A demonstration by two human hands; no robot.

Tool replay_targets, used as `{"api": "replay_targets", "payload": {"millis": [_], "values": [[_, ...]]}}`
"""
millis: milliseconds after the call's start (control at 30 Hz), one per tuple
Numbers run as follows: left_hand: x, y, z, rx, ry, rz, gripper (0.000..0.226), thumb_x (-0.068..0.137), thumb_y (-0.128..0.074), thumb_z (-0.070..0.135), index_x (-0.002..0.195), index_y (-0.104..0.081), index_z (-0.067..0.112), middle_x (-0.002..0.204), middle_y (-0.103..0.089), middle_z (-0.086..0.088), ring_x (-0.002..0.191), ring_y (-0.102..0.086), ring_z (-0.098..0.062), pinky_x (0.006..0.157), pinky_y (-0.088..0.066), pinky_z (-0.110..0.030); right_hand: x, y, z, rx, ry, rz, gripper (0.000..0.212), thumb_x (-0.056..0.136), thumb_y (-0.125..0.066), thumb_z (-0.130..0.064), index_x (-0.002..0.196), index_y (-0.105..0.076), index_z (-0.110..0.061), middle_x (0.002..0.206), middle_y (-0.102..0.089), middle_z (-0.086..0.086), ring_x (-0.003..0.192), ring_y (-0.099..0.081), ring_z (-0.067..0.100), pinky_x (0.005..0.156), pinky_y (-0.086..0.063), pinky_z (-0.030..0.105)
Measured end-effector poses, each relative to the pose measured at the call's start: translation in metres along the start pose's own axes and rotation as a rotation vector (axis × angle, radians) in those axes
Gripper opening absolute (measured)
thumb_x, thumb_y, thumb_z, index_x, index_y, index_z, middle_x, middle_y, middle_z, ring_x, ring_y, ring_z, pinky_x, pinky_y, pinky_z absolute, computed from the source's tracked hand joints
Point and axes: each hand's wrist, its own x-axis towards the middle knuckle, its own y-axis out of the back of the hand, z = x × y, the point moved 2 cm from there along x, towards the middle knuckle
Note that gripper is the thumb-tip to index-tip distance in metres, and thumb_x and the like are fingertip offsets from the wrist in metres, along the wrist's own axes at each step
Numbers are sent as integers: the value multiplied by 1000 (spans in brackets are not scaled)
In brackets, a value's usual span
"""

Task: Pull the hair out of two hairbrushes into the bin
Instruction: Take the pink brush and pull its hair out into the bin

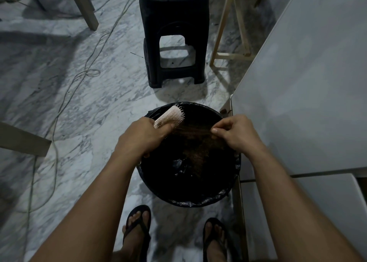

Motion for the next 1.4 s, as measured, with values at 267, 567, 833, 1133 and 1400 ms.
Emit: {"api": "replay_targets", "payload": {"millis": [267,567,833,1133,1400], "values": [[-1,-3,6,15,-49,13,54,84,-56,65,63,-50,16,61,-56,-4,57,-59,-23,57,-42,-32,-4,5,-1,-223,-103,-93,26,78,-68,-8,95,-74,-28,101,-71,-4,102,-66,17,87,-52,29],[-3,-6,16,-116,-109,-7,51,81,-59,66,66,-61,17,53,-59,1,43,-59,-19,46,-41,-26,-13,-25,-25,380,-21,-474,70,86,-67,-5,147,-31,-8,106,-72,6,101,-68,17,92,-52,30],[-2,-4,16,-211,-141,10,55,83,-61,62,73,-65,8,47,-55,1,30,-50,-10,38,-38,-22,-15,-33,-30,180,177,-486,18,92,-60,-26,79,-72,-25,79,-67,9,74,-59,19,76,-48,36],[7,12,-1,-272,-17,368,65,75,-46,80,74,-64,17,70,-67,-8,72,-67,-33,66,-55,-42,-11,-36,-13,-152,31,-552,37,101,-39,-25,65,-48,-19,61,-47,-6,53,-41,9,57,-35,25],[0,26,2,-447,-17,412,63,70,-55,82,51,-54,22,50,-49,-3,57,-61,-35,57,-51,-46,-9,-40,12,-333,-131,-526,31,99,-41,-19,71,-54,-19,76,-56,0,66,-50,13,60,-40,26]]}}
